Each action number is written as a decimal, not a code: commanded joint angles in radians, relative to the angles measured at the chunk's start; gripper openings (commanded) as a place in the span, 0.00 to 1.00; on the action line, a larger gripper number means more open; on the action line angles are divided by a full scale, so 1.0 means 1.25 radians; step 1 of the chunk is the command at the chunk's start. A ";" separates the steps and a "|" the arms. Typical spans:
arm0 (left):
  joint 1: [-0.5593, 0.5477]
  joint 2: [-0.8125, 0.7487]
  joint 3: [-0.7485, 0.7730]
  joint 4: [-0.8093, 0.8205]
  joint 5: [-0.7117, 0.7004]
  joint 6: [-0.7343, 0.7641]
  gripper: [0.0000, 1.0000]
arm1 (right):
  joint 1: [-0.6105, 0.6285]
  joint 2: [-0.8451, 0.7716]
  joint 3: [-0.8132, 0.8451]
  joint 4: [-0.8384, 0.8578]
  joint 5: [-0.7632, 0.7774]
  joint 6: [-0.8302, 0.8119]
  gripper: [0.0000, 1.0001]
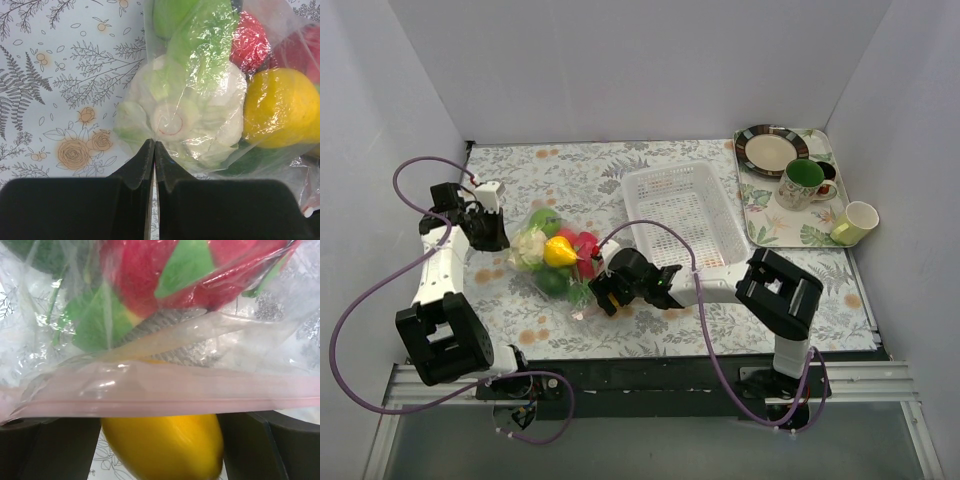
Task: Open the zip-top bag and remove the fake food
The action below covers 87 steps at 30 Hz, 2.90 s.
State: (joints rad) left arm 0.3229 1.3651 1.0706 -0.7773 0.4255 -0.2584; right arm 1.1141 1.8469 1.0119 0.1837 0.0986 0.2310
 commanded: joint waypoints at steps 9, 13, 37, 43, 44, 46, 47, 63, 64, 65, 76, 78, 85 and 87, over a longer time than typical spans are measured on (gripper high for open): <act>-0.004 -0.034 0.016 0.003 -0.019 -0.023 0.00 | 0.008 -0.029 -0.043 -0.068 0.040 -0.020 0.53; -0.004 -0.039 0.004 0.008 -0.032 -0.019 0.00 | 0.008 -0.059 -0.038 -0.121 0.055 -0.035 0.46; -0.008 -0.022 0.250 -0.182 0.009 -0.105 0.00 | -0.278 -0.277 0.192 -0.262 0.112 -0.107 0.01; -0.034 0.000 0.301 -0.221 -0.002 -0.122 0.00 | -0.367 -0.210 0.166 -0.281 0.206 -0.079 0.01; -0.043 0.000 0.295 -0.220 -0.018 -0.123 0.00 | -0.367 -0.195 0.175 -0.295 0.216 -0.077 0.17; -0.050 -0.004 0.278 -0.210 -0.034 -0.122 0.00 | -0.368 -0.147 0.218 -0.354 0.233 -0.068 0.39; -0.052 -0.006 0.253 -0.205 -0.056 -0.118 0.00 | -0.367 -0.134 0.237 -0.379 0.243 -0.048 0.55; -0.056 -0.029 -0.023 0.007 -0.269 -0.040 0.00 | -0.116 -0.368 0.088 -0.285 0.329 -0.101 0.91; -0.055 -0.031 -0.027 0.012 -0.270 -0.040 0.00 | -0.094 -0.379 0.067 -0.263 0.315 -0.089 0.86; -0.059 -0.032 -0.034 0.014 -0.275 -0.040 0.00 | -0.073 -0.386 0.048 -0.251 0.293 -0.077 0.74; -0.074 -0.050 -0.076 0.027 -0.296 -0.039 0.00 | 0.023 -0.282 -0.088 -0.058 0.141 0.030 0.50; -0.074 -0.051 -0.081 0.027 -0.297 -0.039 0.00 | 0.023 -0.236 -0.077 -0.026 0.130 0.043 0.59; -0.075 -0.060 -0.110 0.038 -0.299 -0.034 0.00 | 0.025 -0.108 0.003 0.033 0.065 0.064 0.79; -0.075 -0.062 -0.114 0.038 -0.297 -0.034 0.00 | 0.027 -0.071 0.036 0.033 0.060 0.070 0.79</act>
State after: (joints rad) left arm 0.2333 1.3273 0.9455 -0.7296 0.0620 -0.3103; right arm 1.1374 1.7054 0.9630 0.1322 0.2188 0.2871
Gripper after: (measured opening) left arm 0.009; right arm 0.788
